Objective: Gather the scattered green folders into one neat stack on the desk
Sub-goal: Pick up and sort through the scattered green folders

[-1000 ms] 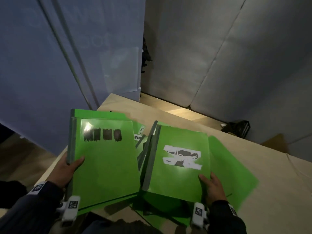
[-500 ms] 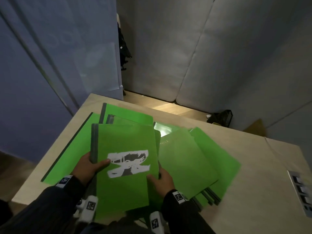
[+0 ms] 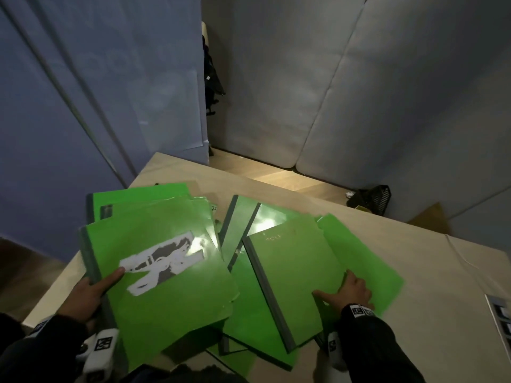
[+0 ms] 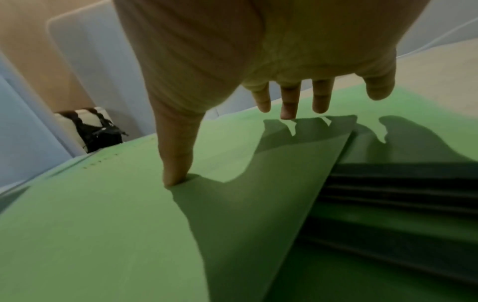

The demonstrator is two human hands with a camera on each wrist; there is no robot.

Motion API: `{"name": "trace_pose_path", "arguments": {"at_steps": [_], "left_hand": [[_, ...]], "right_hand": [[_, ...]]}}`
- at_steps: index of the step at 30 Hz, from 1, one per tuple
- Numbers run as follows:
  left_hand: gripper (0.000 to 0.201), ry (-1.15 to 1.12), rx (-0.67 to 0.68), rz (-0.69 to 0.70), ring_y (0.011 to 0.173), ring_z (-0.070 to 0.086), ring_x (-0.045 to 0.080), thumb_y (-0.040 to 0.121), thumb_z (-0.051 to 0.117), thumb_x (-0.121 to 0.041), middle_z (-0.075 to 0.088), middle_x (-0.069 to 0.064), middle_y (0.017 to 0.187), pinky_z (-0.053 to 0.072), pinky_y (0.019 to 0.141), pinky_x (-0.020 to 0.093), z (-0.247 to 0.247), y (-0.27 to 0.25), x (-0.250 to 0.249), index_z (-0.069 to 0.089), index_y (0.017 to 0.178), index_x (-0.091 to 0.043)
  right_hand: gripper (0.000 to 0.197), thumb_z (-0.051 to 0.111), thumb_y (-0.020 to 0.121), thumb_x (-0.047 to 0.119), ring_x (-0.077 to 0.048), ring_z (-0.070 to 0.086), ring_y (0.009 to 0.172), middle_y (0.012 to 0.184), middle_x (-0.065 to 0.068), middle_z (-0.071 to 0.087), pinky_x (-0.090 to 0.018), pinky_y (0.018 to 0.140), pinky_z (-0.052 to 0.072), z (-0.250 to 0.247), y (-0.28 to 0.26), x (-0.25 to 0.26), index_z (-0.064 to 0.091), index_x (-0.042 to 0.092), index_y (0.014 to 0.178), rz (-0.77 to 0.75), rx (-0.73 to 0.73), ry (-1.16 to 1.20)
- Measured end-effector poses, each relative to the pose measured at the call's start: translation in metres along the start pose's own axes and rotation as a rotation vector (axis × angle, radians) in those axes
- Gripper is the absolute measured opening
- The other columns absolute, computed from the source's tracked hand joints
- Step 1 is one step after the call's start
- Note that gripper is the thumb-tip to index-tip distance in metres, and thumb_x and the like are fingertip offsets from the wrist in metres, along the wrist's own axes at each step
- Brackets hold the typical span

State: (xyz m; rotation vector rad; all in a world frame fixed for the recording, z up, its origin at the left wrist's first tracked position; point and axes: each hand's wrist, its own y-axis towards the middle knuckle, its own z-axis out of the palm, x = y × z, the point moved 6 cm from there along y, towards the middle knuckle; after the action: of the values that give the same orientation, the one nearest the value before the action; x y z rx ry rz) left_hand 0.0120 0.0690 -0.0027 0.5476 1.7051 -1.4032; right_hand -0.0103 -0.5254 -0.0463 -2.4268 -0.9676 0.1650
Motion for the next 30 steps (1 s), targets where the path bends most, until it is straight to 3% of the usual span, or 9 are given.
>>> {"name": "trace_pose_path", "arguments": {"at_steps": [4,6,11,14,18,20,26,28,30], "left_hand": [[0.011,-0.073,-0.063,0.010,0.056,0.073,0.019,0.092,0.059,-0.013,0.077,0.005,0.069,0.061,0.053,0.037,-0.004,-0.004,-0.008,0.065,0.099,-0.008],[0.009,-0.105,-0.072,0.025,0.049,0.070,0.015,0.094,0.056,-0.012,0.075,0.001,0.060,0.057,0.043,0.029,-0.004,-0.006,-0.014,0.064,0.097,-0.009],[0.010,-0.176,-0.070,0.021,0.054,0.073,0.019,0.094,0.057,-0.015,0.077,0.004,0.077,0.060,0.048,0.036,-0.016,-0.004,-0.016,0.065,0.099,-0.011],[0.009,-0.151,-0.066,0.004,0.054,0.072,0.020,0.094,0.057,-0.014,0.077,0.007,0.072,0.059,0.047,0.036,-0.018,-0.009,-0.019,0.064,0.097,-0.009],[0.009,-0.083,-0.046,0.033,0.053,0.072,0.020,0.092,0.058,-0.011,0.077,0.008,0.073,0.058,0.045,0.029,-0.009,-0.017,-0.023,0.065,0.095,-0.006],[0.008,-0.028,-0.050,0.052,0.049,0.070,0.017,0.092,0.058,-0.008,0.075,0.004,0.061,0.055,0.042,0.024,-0.004,-0.020,-0.025,0.064,0.094,-0.004],[0.017,0.041,-0.031,0.034,0.059,0.072,0.031,0.087,0.065,-0.010,0.077,0.014,0.073,0.061,0.054,0.038,-0.002,-0.014,-0.024,0.066,0.102,-0.001],[0.018,0.044,-0.028,0.037,0.064,0.072,0.034,0.086,0.066,-0.010,0.077,0.018,0.078,0.061,0.065,0.047,-0.002,-0.014,-0.025,0.067,0.102,-0.001],[0.019,0.047,-0.019,0.042,0.070,0.071,0.037,0.086,0.066,-0.010,0.076,0.022,0.084,0.056,0.078,0.054,-0.001,-0.014,-0.025,0.067,0.102,0.000]], "right_hand": [[0.140,0.084,0.033,0.075,-0.042,0.052,0.127,0.143,-0.019,0.051,-0.056,0.103,0.047,0.001,0.001,0.012,0.034,0.010,0.146,-0.001,0.100,0.184],[0.122,0.090,0.049,0.060,-0.040,0.056,0.124,0.142,-0.019,0.054,-0.049,0.101,0.050,0.002,-0.013,0.021,0.037,0.005,0.145,-0.012,0.185,0.323],[0.123,0.086,0.035,0.074,-0.033,0.064,0.111,0.136,-0.010,0.062,-0.056,0.094,0.053,0.041,-0.026,0.013,0.050,0.016,0.138,0.003,0.236,0.693],[0.098,0.084,0.064,0.059,-0.030,0.058,0.123,0.146,-0.011,0.055,-0.057,0.105,0.044,0.017,-0.070,0.030,0.047,0.015,0.143,-0.082,0.159,0.893],[0.056,0.078,0.072,0.046,-0.018,0.076,0.090,0.104,-0.003,0.079,-0.048,0.085,0.059,-0.009,-0.108,0.057,0.066,0.018,0.118,-0.277,0.231,1.164],[0.034,0.074,0.083,0.032,-0.014,0.075,0.090,0.099,0.002,0.079,-0.048,0.087,0.058,-0.015,-0.119,0.070,0.067,0.019,0.114,-0.343,0.246,1.144],[0.038,0.079,0.077,0.044,-0.017,0.061,0.110,0.111,0.007,0.068,-0.051,0.110,0.039,-0.038,-0.116,0.077,0.061,0.034,0.108,-0.422,0.115,0.995],[0.063,0.082,0.066,0.059,-0.030,0.064,0.115,0.122,-0.006,0.071,-0.059,0.101,0.049,-0.052,-0.112,0.063,0.066,0.023,0.116,-0.401,0.060,1.003],[0.048,0.082,0.068,0.044,-0.035,0.072,0.102,0.109,-0.011,0.076,-0.058,0.085,0.058,-0.067,-0.113,0.048,0.070,0.019,0.108,-0.390,0.034,1.089]]}}
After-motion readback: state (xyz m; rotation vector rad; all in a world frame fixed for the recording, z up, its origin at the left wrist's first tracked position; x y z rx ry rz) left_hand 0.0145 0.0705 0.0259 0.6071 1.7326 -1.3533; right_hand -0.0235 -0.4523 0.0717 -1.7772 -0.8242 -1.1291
